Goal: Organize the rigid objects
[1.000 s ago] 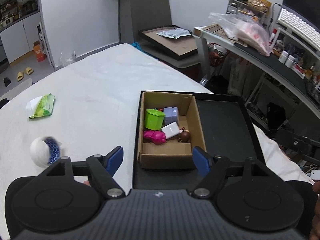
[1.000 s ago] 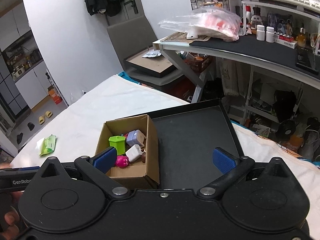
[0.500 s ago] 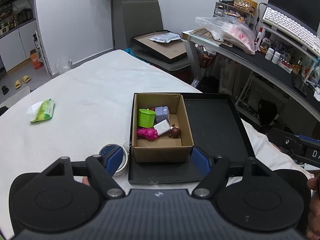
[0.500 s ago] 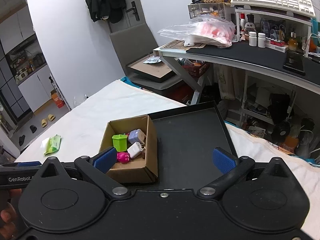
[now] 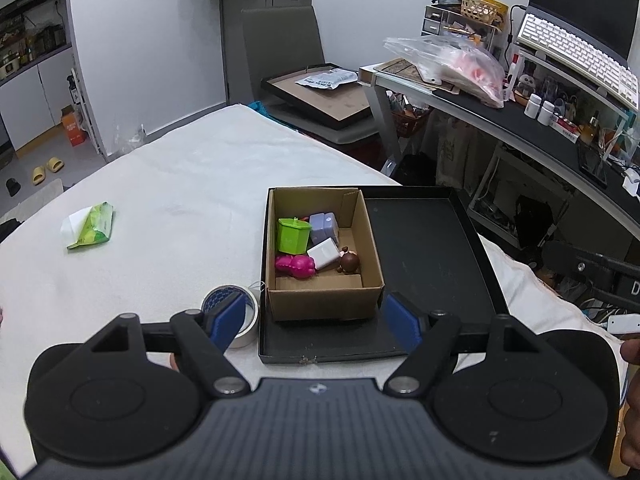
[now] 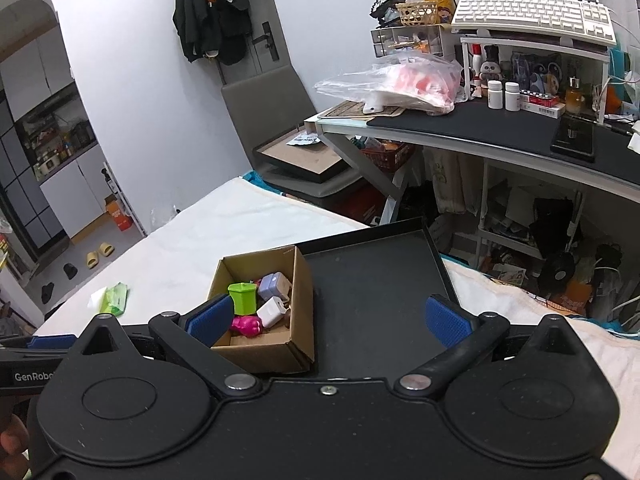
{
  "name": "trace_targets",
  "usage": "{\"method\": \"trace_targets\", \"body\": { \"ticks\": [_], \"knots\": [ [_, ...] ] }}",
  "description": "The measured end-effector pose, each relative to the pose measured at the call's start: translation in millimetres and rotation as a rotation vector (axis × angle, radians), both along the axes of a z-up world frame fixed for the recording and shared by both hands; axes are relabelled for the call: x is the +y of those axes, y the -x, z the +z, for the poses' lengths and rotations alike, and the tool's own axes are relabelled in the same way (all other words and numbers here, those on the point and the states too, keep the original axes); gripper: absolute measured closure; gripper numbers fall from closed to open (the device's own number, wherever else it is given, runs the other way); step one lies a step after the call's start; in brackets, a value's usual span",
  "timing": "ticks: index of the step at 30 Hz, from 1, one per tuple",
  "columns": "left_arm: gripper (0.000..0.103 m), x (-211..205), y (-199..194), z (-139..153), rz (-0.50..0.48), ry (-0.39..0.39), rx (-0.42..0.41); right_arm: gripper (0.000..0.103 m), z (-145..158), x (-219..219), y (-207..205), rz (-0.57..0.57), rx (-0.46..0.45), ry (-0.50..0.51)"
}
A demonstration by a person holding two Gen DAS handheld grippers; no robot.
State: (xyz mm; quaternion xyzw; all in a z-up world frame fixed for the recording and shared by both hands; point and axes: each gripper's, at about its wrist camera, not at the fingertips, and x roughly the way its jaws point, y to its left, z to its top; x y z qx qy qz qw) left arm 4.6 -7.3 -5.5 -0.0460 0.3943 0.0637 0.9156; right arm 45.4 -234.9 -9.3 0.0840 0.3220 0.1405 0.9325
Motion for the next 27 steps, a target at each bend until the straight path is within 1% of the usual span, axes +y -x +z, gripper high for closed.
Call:
{"method": "trace_targets", "body": {
  "ticks": [11,27],
  "knots": [
    [0.026,5,1,-5,0.013,0.011,0.013,0.0,-4,7,1,0.02,0.019,0.036],
    [0.026,5,5,-6,0.015,0.009,0.011,0.0,-4,11,3,0.026,0.019,0.047]
  ]
}}
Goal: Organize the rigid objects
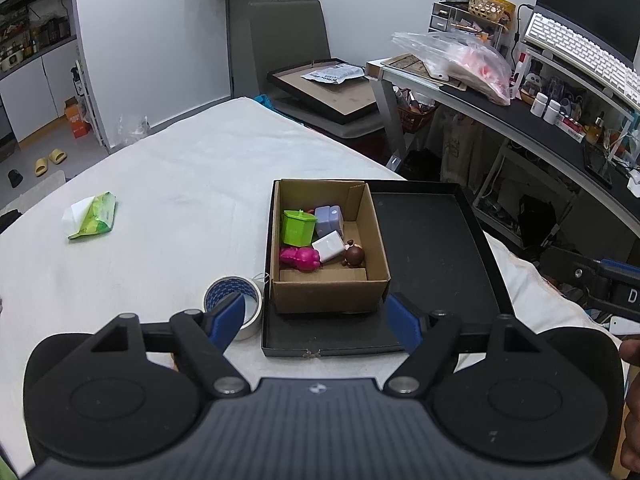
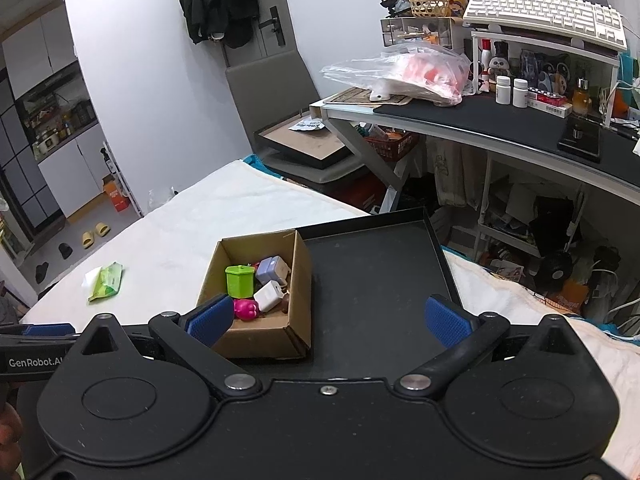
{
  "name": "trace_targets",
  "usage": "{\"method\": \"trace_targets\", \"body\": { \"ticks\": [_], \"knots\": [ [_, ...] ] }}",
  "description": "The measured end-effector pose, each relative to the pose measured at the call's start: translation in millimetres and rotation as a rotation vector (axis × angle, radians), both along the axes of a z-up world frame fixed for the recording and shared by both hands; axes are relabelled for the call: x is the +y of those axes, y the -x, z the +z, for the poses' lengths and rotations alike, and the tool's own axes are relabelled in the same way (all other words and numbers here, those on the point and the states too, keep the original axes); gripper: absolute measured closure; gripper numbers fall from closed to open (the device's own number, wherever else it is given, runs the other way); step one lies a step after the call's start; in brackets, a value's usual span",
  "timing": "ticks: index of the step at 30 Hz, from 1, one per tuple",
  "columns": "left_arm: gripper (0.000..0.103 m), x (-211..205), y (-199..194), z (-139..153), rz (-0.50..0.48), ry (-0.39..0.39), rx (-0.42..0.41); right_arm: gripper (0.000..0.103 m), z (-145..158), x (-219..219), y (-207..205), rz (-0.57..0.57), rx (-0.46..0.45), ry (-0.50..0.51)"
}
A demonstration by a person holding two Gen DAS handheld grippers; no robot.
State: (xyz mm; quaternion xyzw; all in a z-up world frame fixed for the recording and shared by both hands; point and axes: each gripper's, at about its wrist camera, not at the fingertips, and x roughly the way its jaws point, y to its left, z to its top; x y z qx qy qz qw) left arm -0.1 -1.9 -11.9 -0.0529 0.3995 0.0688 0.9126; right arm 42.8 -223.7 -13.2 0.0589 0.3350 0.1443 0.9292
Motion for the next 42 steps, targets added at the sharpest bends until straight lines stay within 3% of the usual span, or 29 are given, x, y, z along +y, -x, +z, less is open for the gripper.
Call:
{"method": "trace_targets", "body": {
  "ticks": [42],
  "knots": [
    [0.026,1.1,0.4,-0.8,0.006,0.003,-0.003,0.0,-0.5,7.4,2.7,-0.003,-0.008,0.05]
  ]
}}
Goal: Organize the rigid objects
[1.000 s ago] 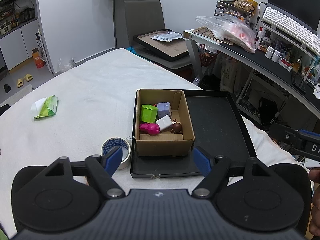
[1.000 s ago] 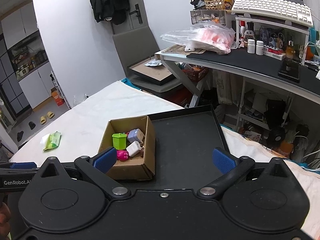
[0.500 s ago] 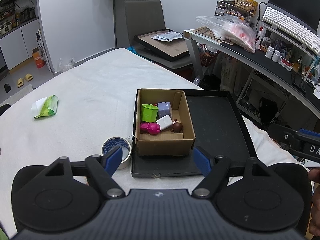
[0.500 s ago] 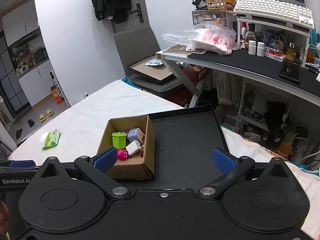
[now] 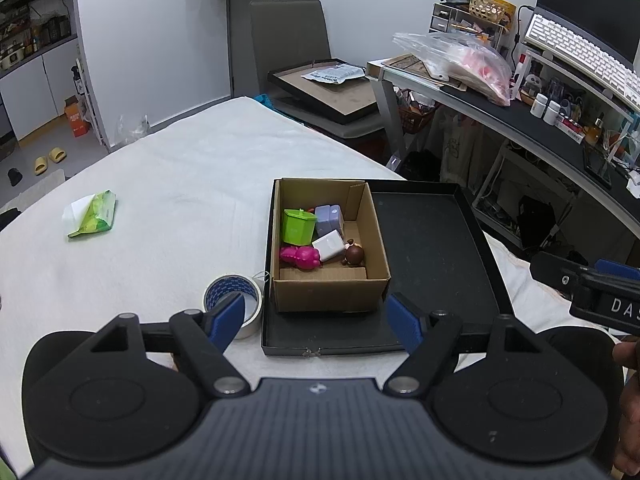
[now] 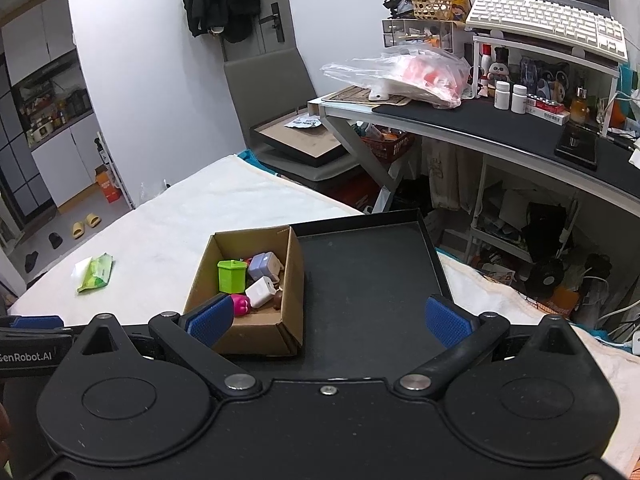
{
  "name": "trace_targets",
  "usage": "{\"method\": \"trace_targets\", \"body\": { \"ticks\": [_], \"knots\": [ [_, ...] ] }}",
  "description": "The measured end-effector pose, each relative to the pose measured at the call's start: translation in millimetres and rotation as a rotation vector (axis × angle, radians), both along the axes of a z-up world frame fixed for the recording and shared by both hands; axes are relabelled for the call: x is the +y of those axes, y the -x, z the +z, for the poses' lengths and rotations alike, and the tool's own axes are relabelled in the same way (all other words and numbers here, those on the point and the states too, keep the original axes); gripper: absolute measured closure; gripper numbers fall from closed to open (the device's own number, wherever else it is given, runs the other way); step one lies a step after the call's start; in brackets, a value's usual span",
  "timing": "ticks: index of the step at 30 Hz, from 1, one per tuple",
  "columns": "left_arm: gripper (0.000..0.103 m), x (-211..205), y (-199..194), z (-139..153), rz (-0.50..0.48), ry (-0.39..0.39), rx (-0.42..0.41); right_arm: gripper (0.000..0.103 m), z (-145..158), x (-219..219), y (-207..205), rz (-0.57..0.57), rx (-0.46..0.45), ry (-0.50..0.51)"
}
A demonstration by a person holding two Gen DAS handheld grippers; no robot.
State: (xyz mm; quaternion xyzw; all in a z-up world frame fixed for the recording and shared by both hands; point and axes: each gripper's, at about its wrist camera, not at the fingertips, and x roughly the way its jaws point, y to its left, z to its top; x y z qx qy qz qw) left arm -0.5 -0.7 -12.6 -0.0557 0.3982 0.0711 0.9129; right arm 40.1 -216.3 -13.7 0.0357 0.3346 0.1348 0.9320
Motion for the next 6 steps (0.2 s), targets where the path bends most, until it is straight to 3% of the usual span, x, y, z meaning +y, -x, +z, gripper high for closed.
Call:
{"method": "trace_targets", "body": {
  "ticks": [6],
  "knots": [
    [0.026,-1.4,1.0,0.0,-0.001,-0.003,-0.004,0.0,-1.0,-0.2,-1.9,0.001,0.005,0.001]
  ]
}}
